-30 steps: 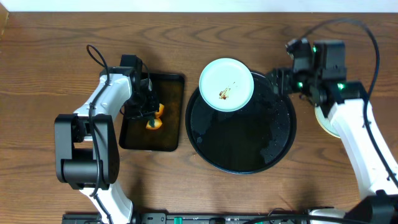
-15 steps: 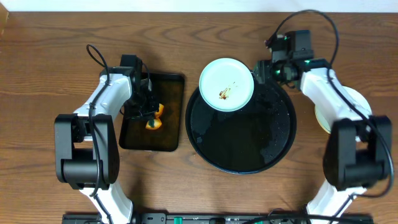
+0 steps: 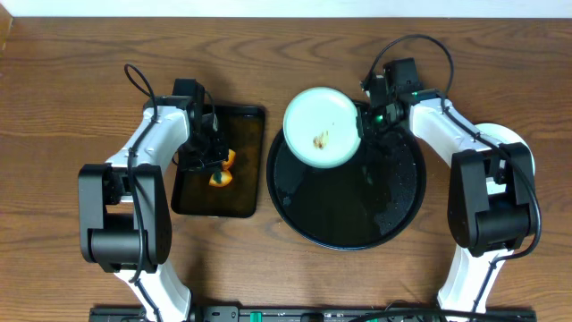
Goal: Clean dirty plates on tray and stack at the side
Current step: 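Reach the right gripper to the last light-blue plate and grip its rim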
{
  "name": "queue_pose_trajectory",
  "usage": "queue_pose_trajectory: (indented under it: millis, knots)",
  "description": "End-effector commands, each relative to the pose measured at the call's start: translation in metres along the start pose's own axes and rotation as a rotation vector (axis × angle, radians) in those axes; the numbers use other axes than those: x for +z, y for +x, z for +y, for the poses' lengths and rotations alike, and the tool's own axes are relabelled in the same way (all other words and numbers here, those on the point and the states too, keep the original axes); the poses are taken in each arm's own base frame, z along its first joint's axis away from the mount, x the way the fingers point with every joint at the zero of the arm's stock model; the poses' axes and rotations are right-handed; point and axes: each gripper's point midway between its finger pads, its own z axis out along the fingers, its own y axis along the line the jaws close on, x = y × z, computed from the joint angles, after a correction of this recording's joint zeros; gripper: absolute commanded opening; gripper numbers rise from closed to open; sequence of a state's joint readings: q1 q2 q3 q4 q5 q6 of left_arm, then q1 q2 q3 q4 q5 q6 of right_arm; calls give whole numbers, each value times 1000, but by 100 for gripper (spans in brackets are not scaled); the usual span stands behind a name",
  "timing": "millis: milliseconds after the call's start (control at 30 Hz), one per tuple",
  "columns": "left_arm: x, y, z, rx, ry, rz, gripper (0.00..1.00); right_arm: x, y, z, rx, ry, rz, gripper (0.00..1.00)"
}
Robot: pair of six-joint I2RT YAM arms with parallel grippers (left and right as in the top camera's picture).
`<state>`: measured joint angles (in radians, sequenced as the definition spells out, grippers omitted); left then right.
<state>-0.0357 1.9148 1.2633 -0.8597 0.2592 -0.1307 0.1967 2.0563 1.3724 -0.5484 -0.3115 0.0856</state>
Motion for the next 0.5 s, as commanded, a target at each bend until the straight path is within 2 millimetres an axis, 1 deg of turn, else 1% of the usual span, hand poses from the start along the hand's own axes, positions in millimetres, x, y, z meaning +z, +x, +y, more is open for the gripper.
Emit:
queue_pose_trajectory:
  millis: [0, 133, 200, 333, 467]
  knots:
    - [-11, -6, -2, 1, -3, -33, 8, 3, 16, 3, 28, -3, 67, 1]
    - [-11, -5, -2, 1, -4, -30, 8, -1, 47, 1, 87, 11, 191, 1]
    - [-11, -5, -2, 1, -3, -30, 8, -4, 59, 1, 103, 17, 239, 1]
    - [-11, -5, -2, 1, -4, -30, 7, -8, 73, 1, 118, 26, 298, 1]
    - [-14, -15, 2, -23, -28, -76, 7, -7, 74, 4, 109, 28, 303, 1]
